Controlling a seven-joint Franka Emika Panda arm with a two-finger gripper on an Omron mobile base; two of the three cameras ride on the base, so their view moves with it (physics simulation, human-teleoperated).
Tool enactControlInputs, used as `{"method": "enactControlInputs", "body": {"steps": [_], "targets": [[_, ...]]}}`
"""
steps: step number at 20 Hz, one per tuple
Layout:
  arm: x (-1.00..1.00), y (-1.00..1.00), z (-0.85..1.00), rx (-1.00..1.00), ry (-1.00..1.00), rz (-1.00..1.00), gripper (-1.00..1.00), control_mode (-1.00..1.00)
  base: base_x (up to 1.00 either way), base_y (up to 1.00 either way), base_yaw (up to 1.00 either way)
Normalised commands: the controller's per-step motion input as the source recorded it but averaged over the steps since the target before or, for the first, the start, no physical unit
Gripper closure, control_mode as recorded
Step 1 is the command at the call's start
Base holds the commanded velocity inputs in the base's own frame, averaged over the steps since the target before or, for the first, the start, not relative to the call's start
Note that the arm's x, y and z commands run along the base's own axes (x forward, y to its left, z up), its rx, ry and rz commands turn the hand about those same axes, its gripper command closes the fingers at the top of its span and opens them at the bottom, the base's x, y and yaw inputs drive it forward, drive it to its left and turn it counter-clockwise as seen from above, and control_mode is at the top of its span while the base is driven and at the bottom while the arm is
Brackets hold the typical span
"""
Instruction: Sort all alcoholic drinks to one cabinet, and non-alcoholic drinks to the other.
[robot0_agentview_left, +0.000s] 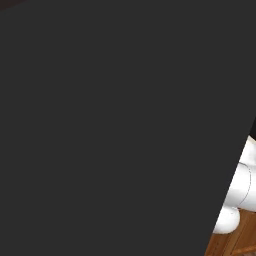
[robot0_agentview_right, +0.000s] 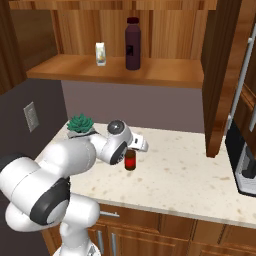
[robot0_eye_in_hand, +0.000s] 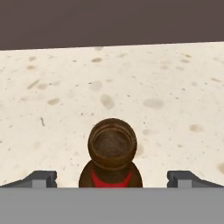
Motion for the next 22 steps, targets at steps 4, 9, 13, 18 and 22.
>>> {"method": "enactControlInputs", "body": {"steps": [4, 9, 13, 18, 22], "targets": [[0.1, -0.02, -0.04, 0.0, 0.0, 0.0, -1.0, -1.0, 0.0, 0.0, 0.0], [0.09, -0.01, -0.05, 0.0, 0.0, 0.0, -1.0, -1.0, 0.0, 0.0, 0.0], [0.04, 0.0, -0.04, 0.01, 0.0, 0.0, -1.0, -1.0, 0.0, 0.0, 0.0], [0.0, 0.0, 0.0, 0.01, -0.06, 0.0, -1.0, -1.0, 0.0, 0.0, 0.0], [0.0, 0.0, 0.0, 0.0, -0.13, 0.0, -1.0, -1.0, 0.0, 0.0, 0.0]]}}
